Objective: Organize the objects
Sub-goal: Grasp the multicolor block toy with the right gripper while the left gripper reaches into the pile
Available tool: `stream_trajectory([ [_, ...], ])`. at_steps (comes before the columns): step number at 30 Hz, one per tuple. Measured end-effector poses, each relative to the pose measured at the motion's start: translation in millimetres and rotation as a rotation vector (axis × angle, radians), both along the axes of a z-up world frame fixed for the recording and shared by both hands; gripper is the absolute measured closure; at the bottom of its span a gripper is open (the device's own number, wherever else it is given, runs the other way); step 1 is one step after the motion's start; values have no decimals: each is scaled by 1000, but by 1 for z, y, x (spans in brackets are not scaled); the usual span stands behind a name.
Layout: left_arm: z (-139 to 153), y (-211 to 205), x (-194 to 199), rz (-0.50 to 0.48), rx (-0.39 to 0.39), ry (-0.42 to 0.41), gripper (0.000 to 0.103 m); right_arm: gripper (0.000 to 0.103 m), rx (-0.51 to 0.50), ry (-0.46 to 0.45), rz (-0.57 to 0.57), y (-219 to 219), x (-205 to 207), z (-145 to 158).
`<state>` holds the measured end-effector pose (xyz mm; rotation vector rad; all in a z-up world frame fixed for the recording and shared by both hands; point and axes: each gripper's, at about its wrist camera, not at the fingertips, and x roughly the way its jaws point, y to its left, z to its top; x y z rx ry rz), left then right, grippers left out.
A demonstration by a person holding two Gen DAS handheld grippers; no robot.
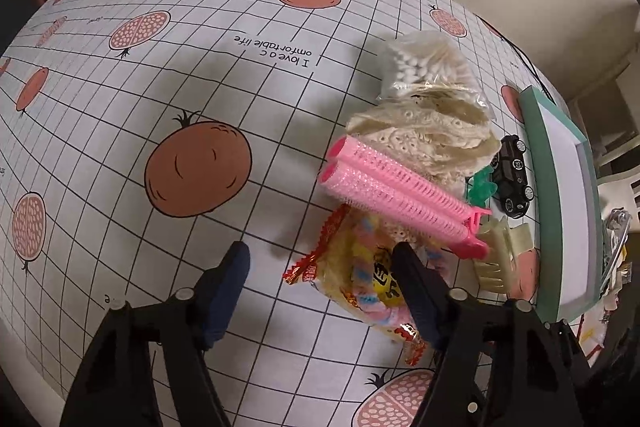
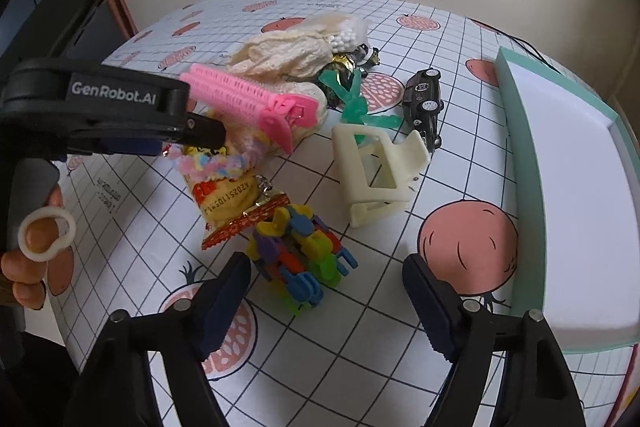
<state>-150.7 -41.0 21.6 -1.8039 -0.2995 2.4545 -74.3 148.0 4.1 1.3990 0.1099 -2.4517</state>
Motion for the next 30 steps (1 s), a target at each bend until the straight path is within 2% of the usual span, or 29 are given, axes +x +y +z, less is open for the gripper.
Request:
stream_trajectory([
  [4,2,-2,0,9,1,6,39,24,-36,-3,-16,3,3,1],
  [9,4,-6,2,11,24,11,52,31,-68,-5,-24,7,-2,1],
  [30,4,-5,-10,35,35,37,78,44,-81,-7,-41,14,-3,0],
])
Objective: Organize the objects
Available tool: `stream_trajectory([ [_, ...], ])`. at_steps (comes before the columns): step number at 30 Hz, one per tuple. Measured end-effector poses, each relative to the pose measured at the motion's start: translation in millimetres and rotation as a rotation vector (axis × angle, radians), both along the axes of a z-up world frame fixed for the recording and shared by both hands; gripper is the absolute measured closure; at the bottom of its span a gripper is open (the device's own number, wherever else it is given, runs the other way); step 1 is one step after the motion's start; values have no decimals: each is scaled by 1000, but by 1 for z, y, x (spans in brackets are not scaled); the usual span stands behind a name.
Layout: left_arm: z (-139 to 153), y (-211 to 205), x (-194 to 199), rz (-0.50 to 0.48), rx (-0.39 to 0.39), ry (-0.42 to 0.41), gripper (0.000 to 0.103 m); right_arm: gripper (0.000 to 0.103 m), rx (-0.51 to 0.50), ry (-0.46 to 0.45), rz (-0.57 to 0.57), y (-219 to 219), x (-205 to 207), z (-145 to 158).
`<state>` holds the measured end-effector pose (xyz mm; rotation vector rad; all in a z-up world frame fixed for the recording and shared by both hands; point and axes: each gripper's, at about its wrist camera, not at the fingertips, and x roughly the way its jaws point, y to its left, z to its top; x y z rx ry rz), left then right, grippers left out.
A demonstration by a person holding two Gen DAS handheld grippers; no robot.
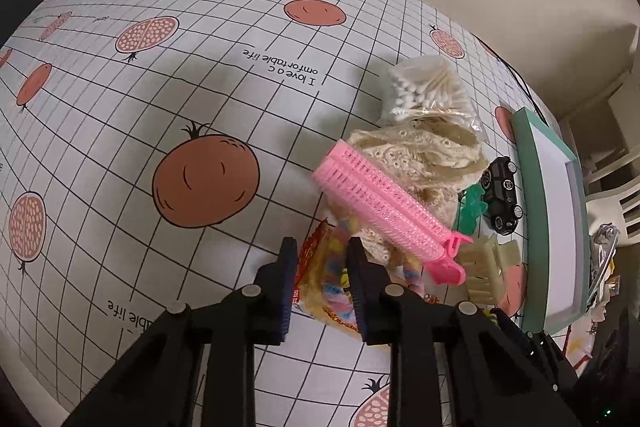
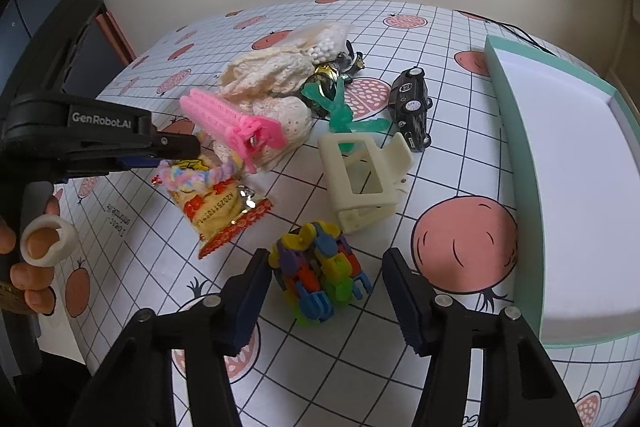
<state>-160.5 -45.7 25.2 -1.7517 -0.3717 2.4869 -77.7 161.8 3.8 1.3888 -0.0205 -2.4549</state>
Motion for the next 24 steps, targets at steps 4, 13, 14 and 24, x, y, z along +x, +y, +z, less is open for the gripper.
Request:
stream_trajectory([
  [4,0,-1,0,5,1,4,83,46,2,-1,-5,0,-1,0],
  [13,0,-9,-1,34,16,8,89,49,6,0,-13,0,0,0],
  [14,1,-9,-1,35,18,8,90,54,-2,0,-18,1,0,0],
  [24,12,-10,2,36,18,48,92,62,-29,3,-20,1,2,3],
])
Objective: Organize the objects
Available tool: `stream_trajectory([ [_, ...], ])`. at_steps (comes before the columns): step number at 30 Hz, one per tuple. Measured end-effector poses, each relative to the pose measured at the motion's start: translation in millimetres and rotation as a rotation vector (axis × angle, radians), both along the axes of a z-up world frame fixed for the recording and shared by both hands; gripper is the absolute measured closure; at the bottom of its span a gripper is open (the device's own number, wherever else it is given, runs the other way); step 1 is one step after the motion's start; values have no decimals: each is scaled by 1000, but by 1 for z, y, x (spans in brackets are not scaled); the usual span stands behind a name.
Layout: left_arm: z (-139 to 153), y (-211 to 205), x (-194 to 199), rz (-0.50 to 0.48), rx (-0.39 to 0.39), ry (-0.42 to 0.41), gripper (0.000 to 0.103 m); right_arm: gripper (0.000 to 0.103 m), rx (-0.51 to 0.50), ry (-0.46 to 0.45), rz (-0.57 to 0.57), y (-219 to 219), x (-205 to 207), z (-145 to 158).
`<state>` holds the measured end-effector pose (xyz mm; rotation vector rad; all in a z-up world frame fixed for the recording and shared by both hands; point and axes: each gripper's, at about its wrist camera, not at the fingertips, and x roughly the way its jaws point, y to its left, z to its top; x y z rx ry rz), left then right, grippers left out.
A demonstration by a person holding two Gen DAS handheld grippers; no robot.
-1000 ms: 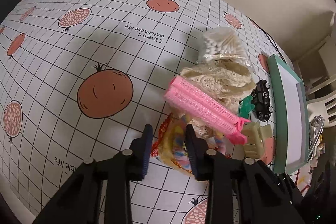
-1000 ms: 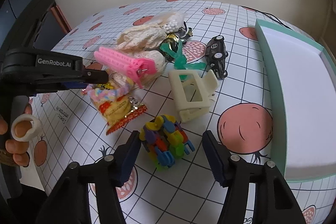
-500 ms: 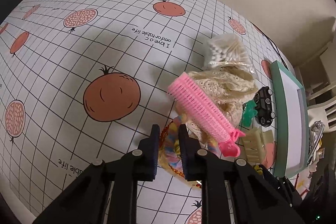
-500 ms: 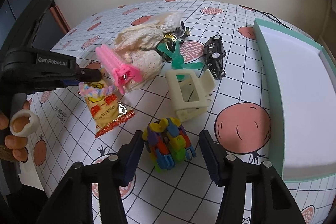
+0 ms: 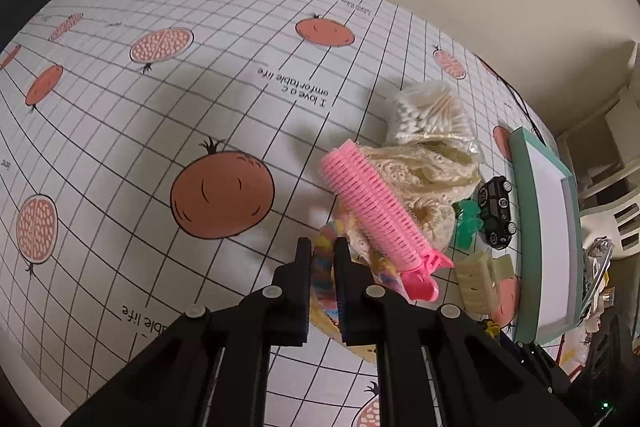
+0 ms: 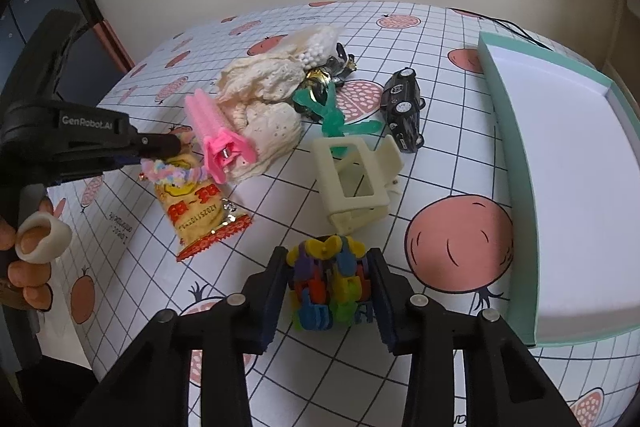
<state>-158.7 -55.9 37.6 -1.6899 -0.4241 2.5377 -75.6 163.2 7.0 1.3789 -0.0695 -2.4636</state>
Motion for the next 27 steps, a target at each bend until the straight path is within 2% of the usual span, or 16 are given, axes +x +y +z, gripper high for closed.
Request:
stream_trajectory([
  [10,10,-9,0,35,9,38,92,62,-11,28,1,-1,0,7],
  [27,-5,-24,-4,90,-70,-14,92,62,-8,29,1,-6,2,4],
])
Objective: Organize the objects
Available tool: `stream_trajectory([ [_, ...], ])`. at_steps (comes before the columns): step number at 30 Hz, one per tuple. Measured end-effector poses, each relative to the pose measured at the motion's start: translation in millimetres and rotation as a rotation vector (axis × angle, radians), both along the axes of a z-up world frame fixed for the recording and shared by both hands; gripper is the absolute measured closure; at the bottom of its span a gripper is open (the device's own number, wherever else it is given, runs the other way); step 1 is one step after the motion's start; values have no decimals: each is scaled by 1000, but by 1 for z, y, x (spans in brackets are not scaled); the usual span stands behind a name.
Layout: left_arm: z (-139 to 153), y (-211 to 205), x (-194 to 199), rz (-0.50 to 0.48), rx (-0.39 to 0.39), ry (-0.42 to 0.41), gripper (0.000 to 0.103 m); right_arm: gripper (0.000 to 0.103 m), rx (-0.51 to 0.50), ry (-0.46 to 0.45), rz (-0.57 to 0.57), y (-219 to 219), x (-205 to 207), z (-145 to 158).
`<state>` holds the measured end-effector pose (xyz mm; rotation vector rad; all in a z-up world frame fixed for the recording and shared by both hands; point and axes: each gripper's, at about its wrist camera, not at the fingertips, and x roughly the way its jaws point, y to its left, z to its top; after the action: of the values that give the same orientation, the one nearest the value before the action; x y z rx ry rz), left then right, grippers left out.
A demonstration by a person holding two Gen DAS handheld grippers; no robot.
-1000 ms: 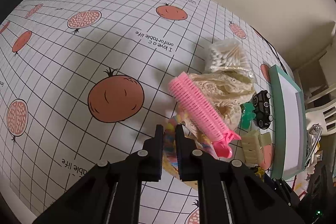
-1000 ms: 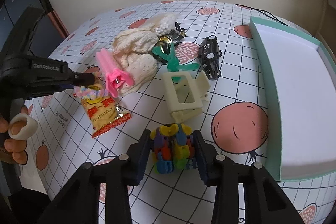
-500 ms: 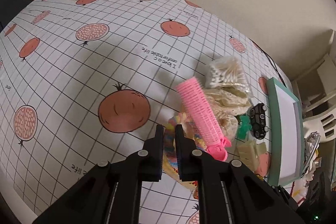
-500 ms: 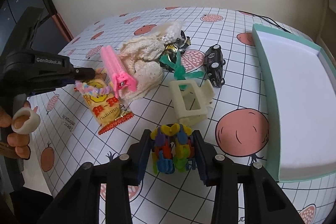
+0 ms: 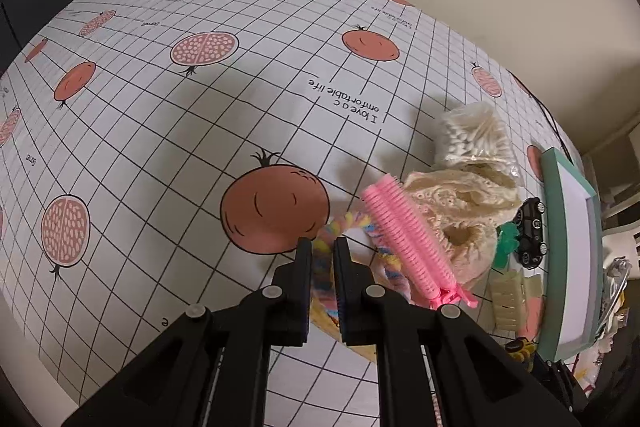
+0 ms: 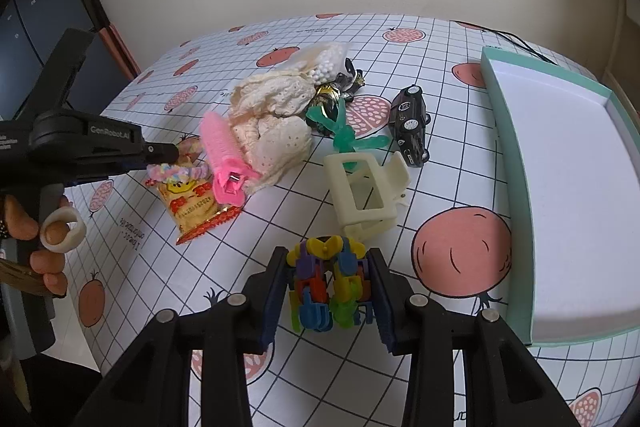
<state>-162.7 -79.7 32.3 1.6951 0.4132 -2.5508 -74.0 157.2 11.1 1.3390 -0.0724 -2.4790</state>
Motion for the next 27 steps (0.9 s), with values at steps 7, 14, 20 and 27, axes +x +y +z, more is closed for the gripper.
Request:
stream_trajectory([
  [7,7,2,2,-11,-51,19,92,62,0,3,-1,0,-1,-1],
  [14,28,5,5,-26,-70,107,96,62,-6,15,2,0,-2,4],
  [20,39,7,7,-36,-65,145,97,62,-9,26,-3,0,0,7],
  [27,62,7,12,-38,-75,250,98,62,-15,43,-9,1,1,11],
])
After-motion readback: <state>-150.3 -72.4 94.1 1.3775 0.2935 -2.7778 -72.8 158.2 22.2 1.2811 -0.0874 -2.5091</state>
